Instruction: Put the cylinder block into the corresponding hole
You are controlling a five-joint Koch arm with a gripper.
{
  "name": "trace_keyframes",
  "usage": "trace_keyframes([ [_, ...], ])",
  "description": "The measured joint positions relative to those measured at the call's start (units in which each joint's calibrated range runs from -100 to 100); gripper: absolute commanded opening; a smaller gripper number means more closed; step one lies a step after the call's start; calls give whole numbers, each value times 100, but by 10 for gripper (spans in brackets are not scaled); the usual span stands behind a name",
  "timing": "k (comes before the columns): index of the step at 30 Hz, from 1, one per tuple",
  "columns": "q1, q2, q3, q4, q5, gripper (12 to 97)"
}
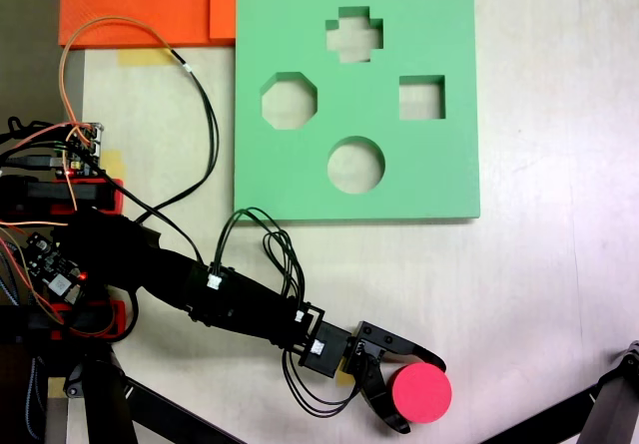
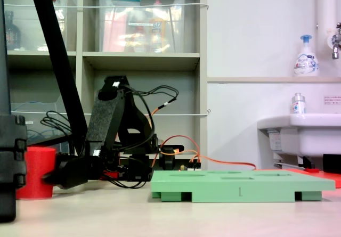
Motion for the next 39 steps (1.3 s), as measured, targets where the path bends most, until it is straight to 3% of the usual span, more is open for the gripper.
trace_keyframes([
  [9,122,-1012,-813,-29,0,313],
  [18,615,-5294,-1764,-1096,342,313],
  [24,1407,-7469,-2989,-1371,742,317],
  [32,2300,-7839,-4008,-1380,762,356],
  [39,2525,-7524,-4145,-1380,762,358],
])
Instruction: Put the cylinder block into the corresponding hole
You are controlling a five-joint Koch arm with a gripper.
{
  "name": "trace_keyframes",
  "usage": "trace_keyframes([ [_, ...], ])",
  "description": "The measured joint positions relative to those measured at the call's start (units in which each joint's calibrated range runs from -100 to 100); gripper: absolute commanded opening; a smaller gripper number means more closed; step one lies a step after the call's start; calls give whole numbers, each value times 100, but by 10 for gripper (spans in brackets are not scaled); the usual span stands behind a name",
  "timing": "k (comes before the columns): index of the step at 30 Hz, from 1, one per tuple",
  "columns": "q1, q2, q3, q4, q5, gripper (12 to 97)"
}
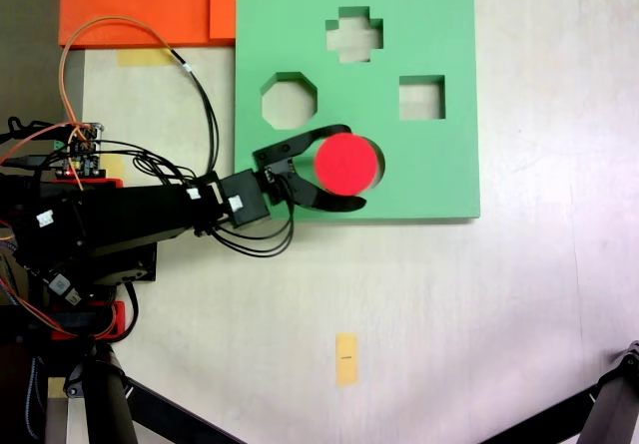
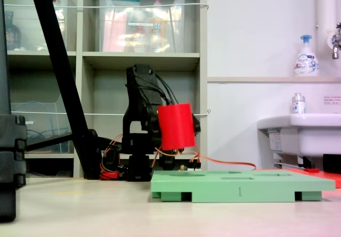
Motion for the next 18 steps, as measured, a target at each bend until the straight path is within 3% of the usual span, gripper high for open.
trace_keyframes([
  [18,161,2695,706,489,-59,358],
])
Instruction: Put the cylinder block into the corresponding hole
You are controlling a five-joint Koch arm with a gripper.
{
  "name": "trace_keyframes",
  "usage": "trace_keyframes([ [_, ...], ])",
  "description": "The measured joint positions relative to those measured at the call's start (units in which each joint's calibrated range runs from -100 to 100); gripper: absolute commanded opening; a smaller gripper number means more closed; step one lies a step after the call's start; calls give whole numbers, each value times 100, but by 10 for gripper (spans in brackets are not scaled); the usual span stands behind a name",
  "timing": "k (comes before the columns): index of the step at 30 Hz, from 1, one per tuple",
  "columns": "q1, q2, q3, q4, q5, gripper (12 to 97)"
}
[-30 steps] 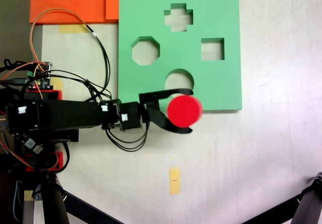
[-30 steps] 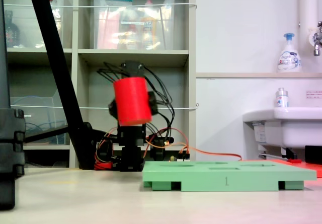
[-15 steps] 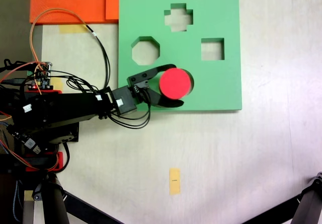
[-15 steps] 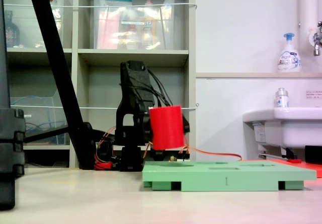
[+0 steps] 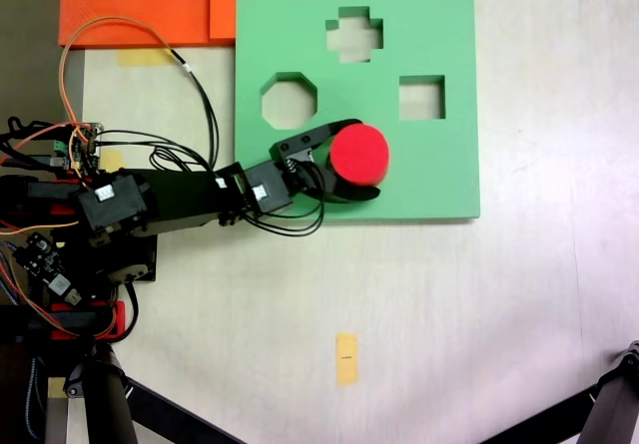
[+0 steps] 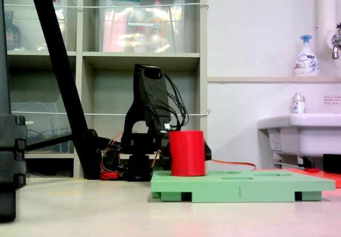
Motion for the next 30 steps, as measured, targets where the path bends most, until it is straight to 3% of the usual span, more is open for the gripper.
trace_keyframes([
  [8,122,96,88,0,0,400],
  [18,63,-807,-813,166,5,400],
  [30,0,-506,-774,362,0,401],
])
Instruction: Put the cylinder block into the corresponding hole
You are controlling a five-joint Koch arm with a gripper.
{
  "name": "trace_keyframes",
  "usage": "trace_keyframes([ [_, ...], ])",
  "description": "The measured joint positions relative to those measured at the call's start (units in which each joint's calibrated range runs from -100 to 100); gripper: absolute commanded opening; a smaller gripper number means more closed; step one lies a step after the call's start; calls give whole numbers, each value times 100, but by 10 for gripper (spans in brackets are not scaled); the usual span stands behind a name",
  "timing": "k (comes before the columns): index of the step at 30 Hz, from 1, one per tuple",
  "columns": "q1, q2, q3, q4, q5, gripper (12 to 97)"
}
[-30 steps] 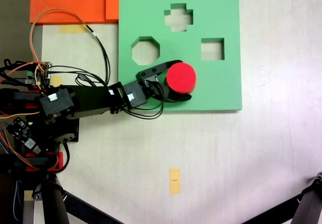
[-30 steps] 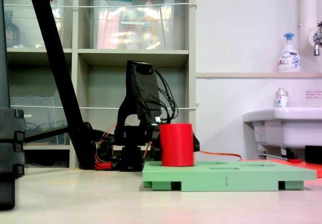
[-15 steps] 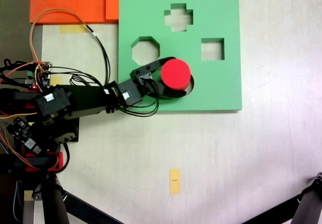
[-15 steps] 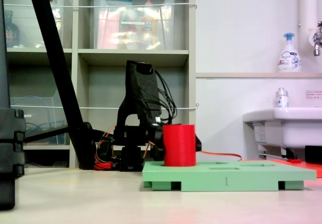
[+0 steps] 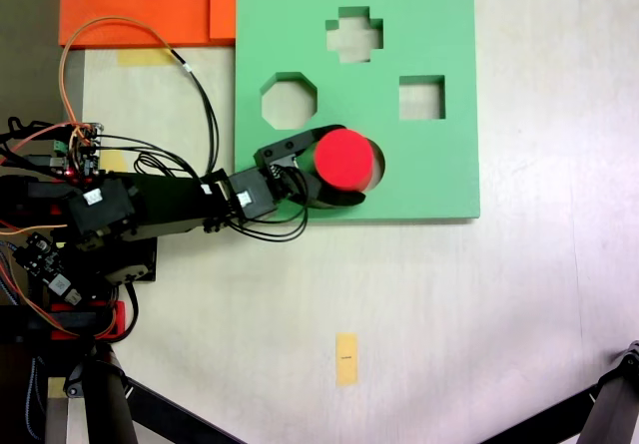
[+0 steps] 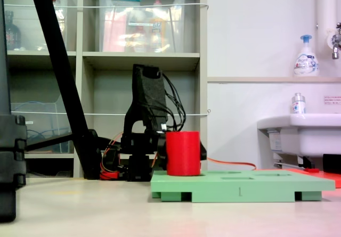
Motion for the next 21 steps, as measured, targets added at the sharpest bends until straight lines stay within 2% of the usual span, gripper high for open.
trace_keyframes([
  [21,-10,889,617,10,0,416],
])
